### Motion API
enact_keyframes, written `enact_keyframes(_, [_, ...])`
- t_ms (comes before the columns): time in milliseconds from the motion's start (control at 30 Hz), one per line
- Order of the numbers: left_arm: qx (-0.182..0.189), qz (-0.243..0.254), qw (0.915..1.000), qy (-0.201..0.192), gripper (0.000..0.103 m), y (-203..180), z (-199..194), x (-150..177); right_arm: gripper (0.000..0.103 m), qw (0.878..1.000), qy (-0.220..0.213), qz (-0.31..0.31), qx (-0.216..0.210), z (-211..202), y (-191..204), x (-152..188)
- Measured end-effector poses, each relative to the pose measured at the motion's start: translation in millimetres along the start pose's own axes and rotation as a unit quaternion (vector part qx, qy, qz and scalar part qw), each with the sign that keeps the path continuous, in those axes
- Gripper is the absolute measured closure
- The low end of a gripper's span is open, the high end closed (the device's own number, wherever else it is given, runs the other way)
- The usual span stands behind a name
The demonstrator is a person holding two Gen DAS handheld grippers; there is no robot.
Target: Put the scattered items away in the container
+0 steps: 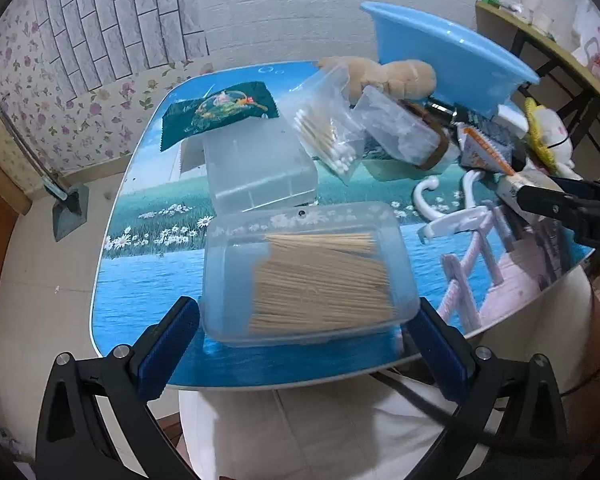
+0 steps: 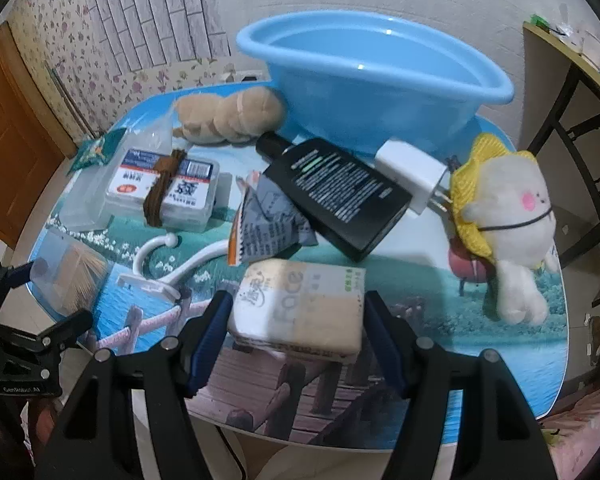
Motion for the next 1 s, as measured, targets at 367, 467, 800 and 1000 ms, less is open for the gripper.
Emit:
enact_keyframes(367, [0.015, 0.011, 0.9997, -0.013, 0.000, 4.0, -18.7, 10.3, 0.037, 0.999, -0.038, 0.016, -0.005, -21.7, -15.0, -1.4])
enact_keyframes(467, [0.013, 0.022, 0.9995, -0.016, 0.000, -1.4, -27.4, 17.9, 0.037, 0.998, -0.050, 0.027, -0.006, -30.6, -24.0, -5.4])
enact_keyframes(800, [0.074, 0.070, 0.9946, -0.014, 0.000, -18.0, -42.8, 47.7, 0.037, 0.994, -0.092, 0.063, 0.017, -64.1, -67.8, -12.1])
enact_keyframes(1000, [0.093, 0.134, 0.9866, 0.014, 0.000, -25.5, -38.1, 77.1, 0.037, 0.989, -0.115, 0.090, 0.035, -82.9, -95.9, -13.9])
Point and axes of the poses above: each gripper's, at about its wrist camera, not at the fingertips, and z roughly the way its jaws point, y to its left, x to its underside, the point moved 7 cm from there along z, roughly the way its jaws point, and after that the axes turned 10 degrees about -x, right-handed, at the moved point
